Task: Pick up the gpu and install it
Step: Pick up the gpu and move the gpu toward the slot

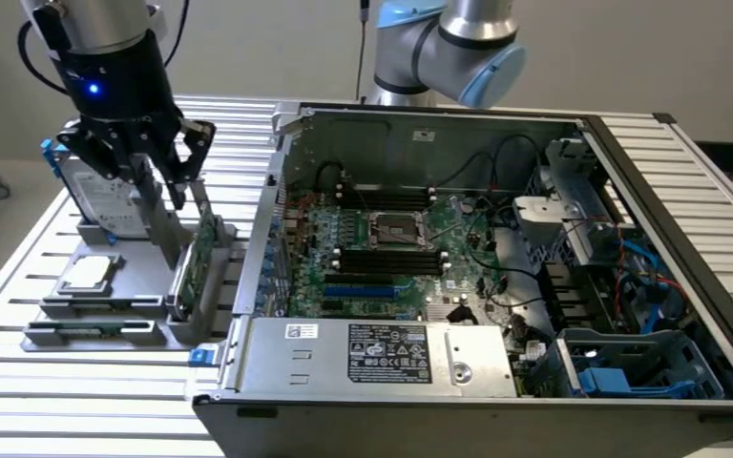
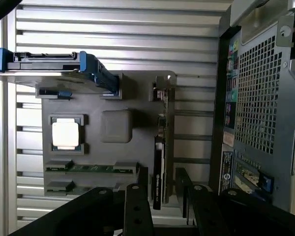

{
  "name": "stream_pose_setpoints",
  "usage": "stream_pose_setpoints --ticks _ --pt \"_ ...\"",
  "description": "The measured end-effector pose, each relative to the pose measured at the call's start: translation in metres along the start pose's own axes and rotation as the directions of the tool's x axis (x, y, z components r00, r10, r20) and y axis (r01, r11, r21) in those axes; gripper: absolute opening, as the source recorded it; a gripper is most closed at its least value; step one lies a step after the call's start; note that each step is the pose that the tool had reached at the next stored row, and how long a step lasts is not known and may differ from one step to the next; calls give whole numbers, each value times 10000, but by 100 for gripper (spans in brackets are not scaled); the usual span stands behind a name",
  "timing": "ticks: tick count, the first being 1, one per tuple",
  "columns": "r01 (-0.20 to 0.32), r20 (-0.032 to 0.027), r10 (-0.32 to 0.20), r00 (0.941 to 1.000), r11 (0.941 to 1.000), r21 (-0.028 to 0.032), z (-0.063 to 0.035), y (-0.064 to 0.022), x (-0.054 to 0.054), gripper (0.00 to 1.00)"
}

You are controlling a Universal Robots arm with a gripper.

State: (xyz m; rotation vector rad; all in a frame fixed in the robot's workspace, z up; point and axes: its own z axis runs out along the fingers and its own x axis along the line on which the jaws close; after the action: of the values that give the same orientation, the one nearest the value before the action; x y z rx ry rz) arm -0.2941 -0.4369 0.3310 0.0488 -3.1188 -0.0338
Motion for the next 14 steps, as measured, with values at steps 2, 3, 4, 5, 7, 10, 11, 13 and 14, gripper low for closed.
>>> stream_pose_setpoints --ticks 2,3,4,5,7,10,11,13,14 --pt "0 0 0 10000 10000 0 36 -42 7 36" --pt "1 1 -1 10000 10000 -1 55 -58 9 36" --pt "0 2 0 10000 10000 -2 73 -67 11 36" --pt "-1 1 1 10000 10000 -1 90 -71 13 36" --pt "-1 0 1 10000 10000 0 127 -75 16 36" --pt "2 0 -2 10000 10000 0 180 -77 18 36" --pt "3 1 -3 10000 10000 -1 199 -77 19 36" --pt "4 0 -4 10000 10000 0 236 -77 19 36" --pt "6 0 -6 10000 10000 0 254 -78 19 36"
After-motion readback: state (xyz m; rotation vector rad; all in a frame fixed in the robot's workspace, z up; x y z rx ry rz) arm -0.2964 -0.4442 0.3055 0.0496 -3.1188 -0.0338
